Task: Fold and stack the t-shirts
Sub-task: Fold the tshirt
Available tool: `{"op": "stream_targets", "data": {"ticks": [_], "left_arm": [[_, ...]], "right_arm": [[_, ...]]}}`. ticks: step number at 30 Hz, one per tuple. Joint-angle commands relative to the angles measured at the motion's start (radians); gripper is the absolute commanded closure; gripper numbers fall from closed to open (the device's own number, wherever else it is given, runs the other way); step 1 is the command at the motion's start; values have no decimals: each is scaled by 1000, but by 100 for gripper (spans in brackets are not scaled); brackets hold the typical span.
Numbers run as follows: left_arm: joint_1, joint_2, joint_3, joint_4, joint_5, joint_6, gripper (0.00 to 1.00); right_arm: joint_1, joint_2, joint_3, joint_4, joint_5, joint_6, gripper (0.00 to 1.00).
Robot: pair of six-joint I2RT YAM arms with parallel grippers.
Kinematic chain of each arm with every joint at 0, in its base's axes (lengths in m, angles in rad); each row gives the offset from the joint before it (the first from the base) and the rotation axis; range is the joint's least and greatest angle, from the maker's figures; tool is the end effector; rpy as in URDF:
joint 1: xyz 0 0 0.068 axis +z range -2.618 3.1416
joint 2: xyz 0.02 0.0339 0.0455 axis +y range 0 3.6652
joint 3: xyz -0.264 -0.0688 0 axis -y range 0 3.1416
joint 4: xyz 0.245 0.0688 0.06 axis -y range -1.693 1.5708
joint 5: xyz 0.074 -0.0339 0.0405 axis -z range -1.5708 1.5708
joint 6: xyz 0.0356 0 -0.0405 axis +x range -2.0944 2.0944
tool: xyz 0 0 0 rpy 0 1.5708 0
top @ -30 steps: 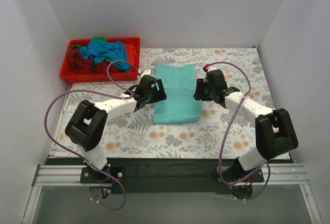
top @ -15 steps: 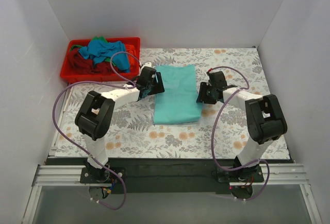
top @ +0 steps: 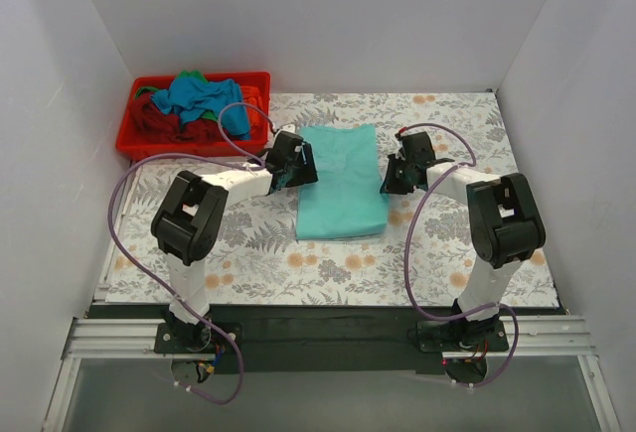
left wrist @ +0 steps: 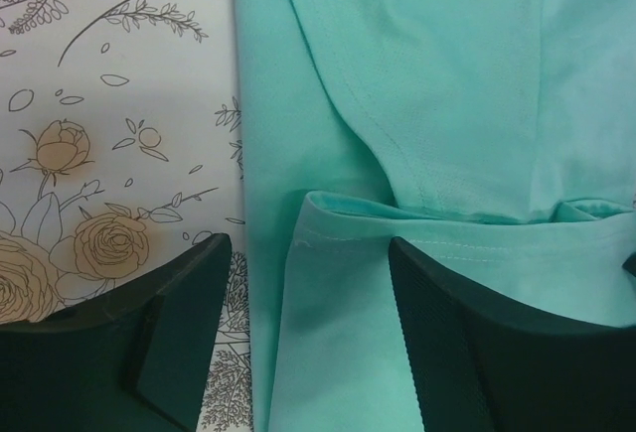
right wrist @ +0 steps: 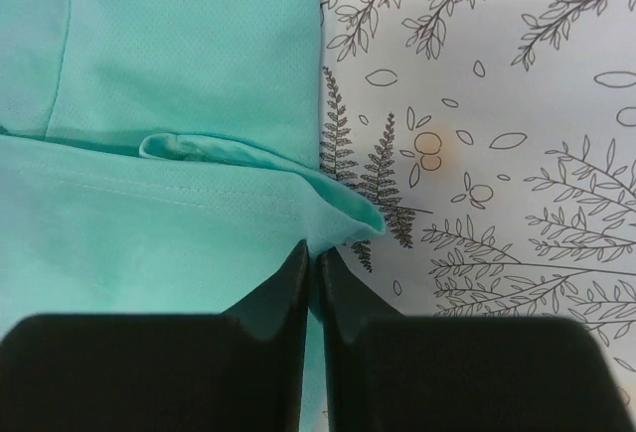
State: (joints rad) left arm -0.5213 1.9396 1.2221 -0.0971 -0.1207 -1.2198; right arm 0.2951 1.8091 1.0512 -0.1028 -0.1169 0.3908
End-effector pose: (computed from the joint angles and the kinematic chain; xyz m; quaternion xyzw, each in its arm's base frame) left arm 0.3614 -0.2026 0.1643 -0.3384 0.8641 -0.2457 0.2803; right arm 0.3555 0.1124 0.1623 0.0245 0.9359 0.1683 0.3084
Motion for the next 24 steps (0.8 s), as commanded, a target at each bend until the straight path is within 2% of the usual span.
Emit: {"op": "stream_targets", "data": {"ticks": [1,5,11,13,24], "left_arm": [[18,-22,19,13,12,8,41],[30,-21,13,28,30,-3,44],[37,10,34,34,49,-9,51],[37,13,36,36,59,-14,56],[37,30,39,51,108,-41,57]], "right_arm": [[-5,-59,18,37,-33,-4,90],[-5,-86,27,52,-70,-18,98],[-5,-64,61,54,-107,-26,99],[-5,-54,66,55,-112,-26,99],[-5,-25,63,60,-119,-29,99]]}}
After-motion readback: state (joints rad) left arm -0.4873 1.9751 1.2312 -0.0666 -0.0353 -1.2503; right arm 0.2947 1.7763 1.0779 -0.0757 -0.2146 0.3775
